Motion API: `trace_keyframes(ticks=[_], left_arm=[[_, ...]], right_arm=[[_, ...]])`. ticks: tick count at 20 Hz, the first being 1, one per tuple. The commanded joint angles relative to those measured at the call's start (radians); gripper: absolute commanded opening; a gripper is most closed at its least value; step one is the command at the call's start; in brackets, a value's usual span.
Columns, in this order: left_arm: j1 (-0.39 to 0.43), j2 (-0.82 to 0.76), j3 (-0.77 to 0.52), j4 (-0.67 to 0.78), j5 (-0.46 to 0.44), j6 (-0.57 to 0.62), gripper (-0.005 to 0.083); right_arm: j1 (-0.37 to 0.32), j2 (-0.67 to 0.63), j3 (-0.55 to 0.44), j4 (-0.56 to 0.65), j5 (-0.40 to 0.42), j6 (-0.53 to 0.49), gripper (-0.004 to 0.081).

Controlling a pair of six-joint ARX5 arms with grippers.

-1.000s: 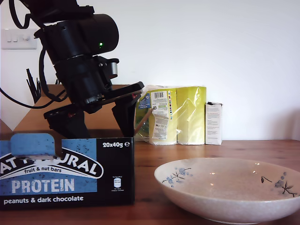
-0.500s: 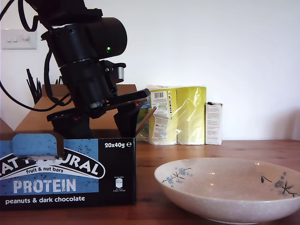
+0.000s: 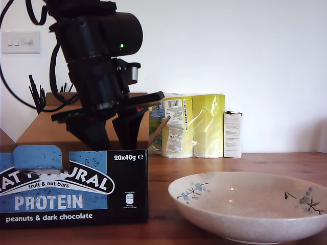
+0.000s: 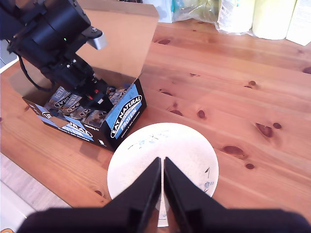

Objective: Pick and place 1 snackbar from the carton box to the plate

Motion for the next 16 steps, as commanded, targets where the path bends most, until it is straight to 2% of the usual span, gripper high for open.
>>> trace_keyframes(ticks=[1, 3, 4, 6, 12, 16], left_arm=[[0.003, 0.029, 0.024, -0.009, -0.002, 0.016, 0.0199], [0.003, 0.029, 0.05, -0.027, -0.002, 0.017, 0.0205], [0.003, 0.029, 0.053, -0.028, -0.002, 0.016, 0.0254], [0.0, 0.029, 0.054, -0.035, -0.002, 0.032, 0.0455], [-0.001, 0.031, 0.054, -0.042, -0.006, 0.042, 0.0539], [-0.001, 0.057, 0.054, -0.041, -0.003, 0.039, 0.0535]], right_arm=[[0.005, -0.001, 0.017, 0.008, -0.006, -0.003, -0.0013], [0.005, -0.001, 0.017, 0.008, -0.006, -0.003, -0.0013], [0.005, -0.001, 0.017, 0.008, -0.007, -0.003, -0.0013], [0.005, -0.001, 0.017, 0.008, -0.006, -0.003, -0.0013], [0.005, -0.001, 0.017, 0.008, -0.006, -0.003, -0.0013], [0.005, -0.001, 0.017, 0.008, -0.007, -0.003, -0.0013]])
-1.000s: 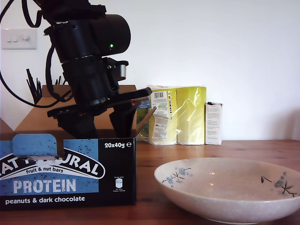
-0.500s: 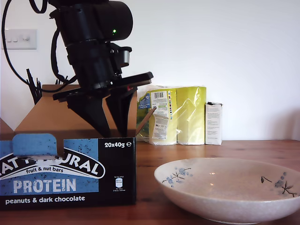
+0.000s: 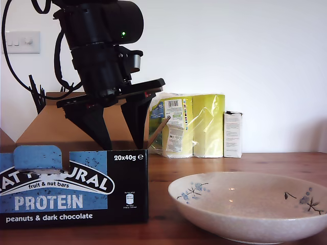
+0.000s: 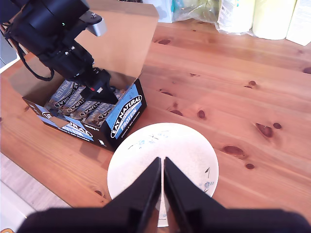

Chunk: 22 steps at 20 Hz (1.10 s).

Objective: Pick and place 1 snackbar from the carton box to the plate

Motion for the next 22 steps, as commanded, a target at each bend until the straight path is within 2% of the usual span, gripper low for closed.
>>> trace_keyframes(ticks=[1, 5, 7, 12, 15, 22], left_arm=[[0.0, 0.065, -0.009, -0.003, 0.014, 0.008, 0.0536], [-0.001, 0.099, -0.009, 0.002, 0.022, 0.008, 0.0533], [-0.006, 0.101, -0.009, 0.005, 0.022, 0.007, 0.0499], [-0.006, 0.101, -0.009, 0.01, 0.021, 0.009, 0.0222], [-0.006, 0.1, 0.003, 0.009, 0.022, 0.016, 0.021], [-0.005, 0.054, 0.086, -0.106, 0.017, 0.082, 0.021]], right_arm=[[0.005, -0.001, 0.017, 0.008, -0.007, -0.003, -0.0013], [0.005, -0.001, 0.017, 0.008, -0.007, -0.003, -0.0013], [0.005, -0.001, 0.017, 0.008, -0.006, -0.003, -0.0013], [0.005, -0.001, 0.017, 0.008, -0.007, -0.004, -0.0013], [0.005, -0.001, 0.017, 0.008, -0.006, -0.007, -0.0013], [0.005, -0.001, 0.017, 0.007, -0.006, -0.007, -0.0013]])
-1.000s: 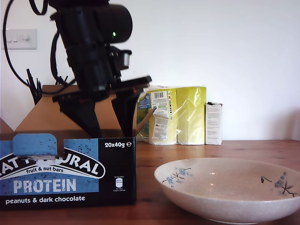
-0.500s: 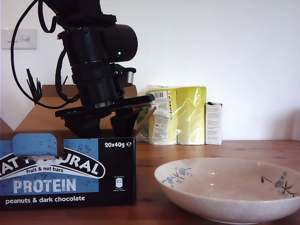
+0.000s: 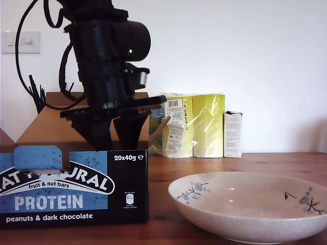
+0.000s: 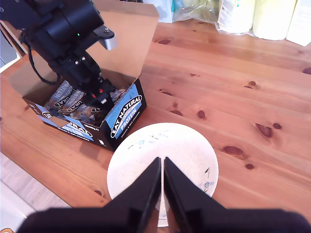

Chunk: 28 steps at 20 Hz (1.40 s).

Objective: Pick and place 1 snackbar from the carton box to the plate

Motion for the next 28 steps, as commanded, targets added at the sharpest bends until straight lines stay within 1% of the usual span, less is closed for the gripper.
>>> trace_keyframes(ticks=[1, 6, 9, 12, 15, 16, 17, 21, 23, 25, 28], left_arm=[[-0.003, -0.045, 0.017, -0.018, -0.005, 0.024, 0.021], [-0.002, -0.171, 0.023, -0.087, -0.061, 0.039, 0.021], [-0.005, -0.249, 0.023, -0.079, -0.052, 0.049, 0.021], [-0.042, -0.289, 0.023, -0.027, -0.013, 0.08, 0.021], [-0.104, -0.282, 0.023, 0.081, 0.064, 0.085, 0.021], [-0.13, -0.276, 0.023, 0.13, 0.079, 0.096, 0.021], [-0.158, -0.273, 0.023, 0.177, 0.085, 0.102, 0.021], [-0.242, -0.247, 0.023, 0.334, 0.087, 0.107, 0.021], [-0.266, -0.219, 0.023, 0.367, 0.088, 0.115, 0.021], [-0.281, -0.174, 0.023, 0.378, 0.091, 0.12, 0.021], [-0.297, -0.093, 0.023, 0.402, 0.115, 0.126, 0.021]], right_arm=[[0.005, -0.001, 0.017, 0.007, -0.006, -0.004, -0.0013], [0.005, -0.001, 0.017, 0.007, -0.006, -0.004, -0.0013], [0.005, -0.001, 0.017, 0.005, -0.007, -0.005, -0.0013], [0.005, -0.001, 0.017, -0.023, -0.007, -0.026, -0.0013], [0.005, -0.004, 0.017, -0.066, -0.009, -0.031, -0.0013], [0.005, -0.008, 0.017, -0.076, -0.027, -0.032, -0.0013], [0.005, -0.015, 0.017, -0.087, -0.05, -0.032, -0.0013], [0.005, -0.069, 0.017, -0.156, -0.088, -0.032, -0.0013], [0.005, -0.109, 0.029, -0.19, -0.09, -0.022, -0.0013], [0.004, -0.134, 0.068, -0.238, -0.089, -0.022, -0.0013], [0.004, -0.134, 0.126, -0.307, -0.081, -0.023, -0.0013]])
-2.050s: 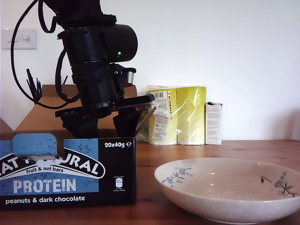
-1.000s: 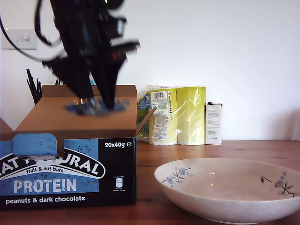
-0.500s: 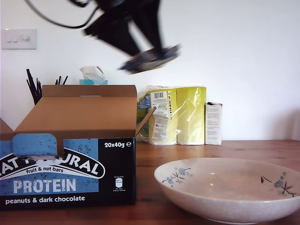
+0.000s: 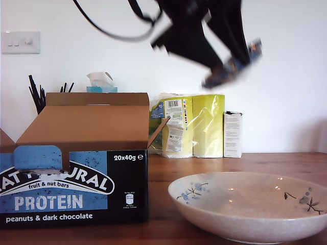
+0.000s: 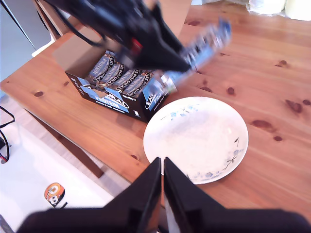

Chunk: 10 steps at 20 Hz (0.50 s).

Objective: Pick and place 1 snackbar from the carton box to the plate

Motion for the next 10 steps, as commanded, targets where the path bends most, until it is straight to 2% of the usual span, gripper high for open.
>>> trace_keyframes(ticks=[1, 10], left_arm=[[-0.012, 0.056, 0.002, 0.023, 0.018, 0.008, 0.021], [-0.079, 0.243, 0.002, 0.013, 0.033, 0.016, 0.021]], right_arm=[[0.004, -0.005, 0.007, -0.009, 0.0, 0.0, -0.0013], [0.004, -0.005, 0.015, -0.005, 0.005, 0.001, -0.0013]])
